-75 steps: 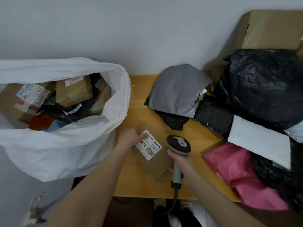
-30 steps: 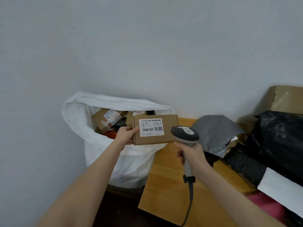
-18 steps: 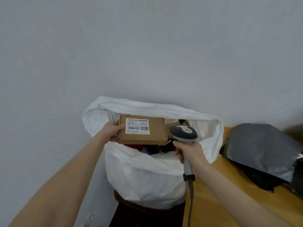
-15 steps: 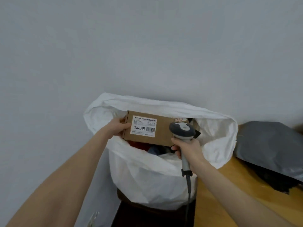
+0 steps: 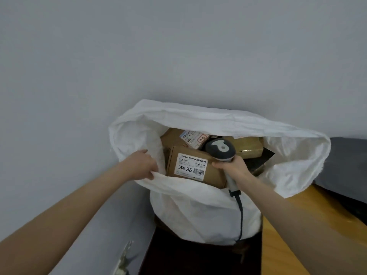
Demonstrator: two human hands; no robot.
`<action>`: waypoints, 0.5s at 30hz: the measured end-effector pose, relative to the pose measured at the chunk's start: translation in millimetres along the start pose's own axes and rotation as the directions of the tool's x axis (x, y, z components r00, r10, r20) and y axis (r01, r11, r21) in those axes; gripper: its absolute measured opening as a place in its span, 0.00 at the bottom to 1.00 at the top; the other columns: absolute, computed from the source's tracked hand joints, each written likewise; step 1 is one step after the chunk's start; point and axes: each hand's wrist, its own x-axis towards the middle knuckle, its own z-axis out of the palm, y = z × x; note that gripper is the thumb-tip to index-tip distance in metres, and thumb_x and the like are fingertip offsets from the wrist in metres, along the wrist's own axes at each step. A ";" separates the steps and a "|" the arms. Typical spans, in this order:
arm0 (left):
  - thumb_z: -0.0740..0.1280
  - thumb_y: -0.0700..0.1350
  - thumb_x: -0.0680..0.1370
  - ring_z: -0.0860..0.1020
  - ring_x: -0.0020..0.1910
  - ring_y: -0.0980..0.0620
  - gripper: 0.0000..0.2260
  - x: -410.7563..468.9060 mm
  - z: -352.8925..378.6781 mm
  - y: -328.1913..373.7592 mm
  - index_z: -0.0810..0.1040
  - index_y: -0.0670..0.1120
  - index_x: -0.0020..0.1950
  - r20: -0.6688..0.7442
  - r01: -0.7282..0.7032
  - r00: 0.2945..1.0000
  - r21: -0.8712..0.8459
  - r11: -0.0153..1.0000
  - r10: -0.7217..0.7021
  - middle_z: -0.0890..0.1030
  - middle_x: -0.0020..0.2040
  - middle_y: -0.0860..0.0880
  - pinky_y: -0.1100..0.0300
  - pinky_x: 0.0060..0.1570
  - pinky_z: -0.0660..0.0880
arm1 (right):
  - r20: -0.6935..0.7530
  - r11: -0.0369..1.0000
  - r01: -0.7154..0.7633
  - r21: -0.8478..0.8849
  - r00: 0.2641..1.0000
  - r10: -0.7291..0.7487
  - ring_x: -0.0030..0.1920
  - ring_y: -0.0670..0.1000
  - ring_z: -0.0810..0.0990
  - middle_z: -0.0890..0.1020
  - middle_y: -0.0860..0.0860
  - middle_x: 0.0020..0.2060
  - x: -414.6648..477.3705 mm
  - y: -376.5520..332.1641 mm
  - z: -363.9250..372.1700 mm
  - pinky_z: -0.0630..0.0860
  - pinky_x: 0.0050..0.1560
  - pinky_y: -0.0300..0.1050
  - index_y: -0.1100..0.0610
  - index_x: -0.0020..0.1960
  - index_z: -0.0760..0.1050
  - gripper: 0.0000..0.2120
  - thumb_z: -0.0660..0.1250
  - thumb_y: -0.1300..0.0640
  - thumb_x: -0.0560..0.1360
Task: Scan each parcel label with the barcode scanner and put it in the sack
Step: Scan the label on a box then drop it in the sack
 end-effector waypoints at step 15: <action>0.65 0.49 0.79 0.76 0.59 0.54 0.10 -32.7 -15.4 -29.7 0.80 0.52 0.59 -0.082 0.076 0.993 -0.122 0.990 -0.086 0.81 0.55 0.55 0.55 0.74 0.52 | 0.283 0.999 -0.005 -0.041 0.959 0.016 0.66 0.55 0.74 0.78 0.58 0.63 12.1 -7.8 68.2 0.70 0.66 0.44 0.66 0.66 0.74 0.24 0.74 0.67 0.70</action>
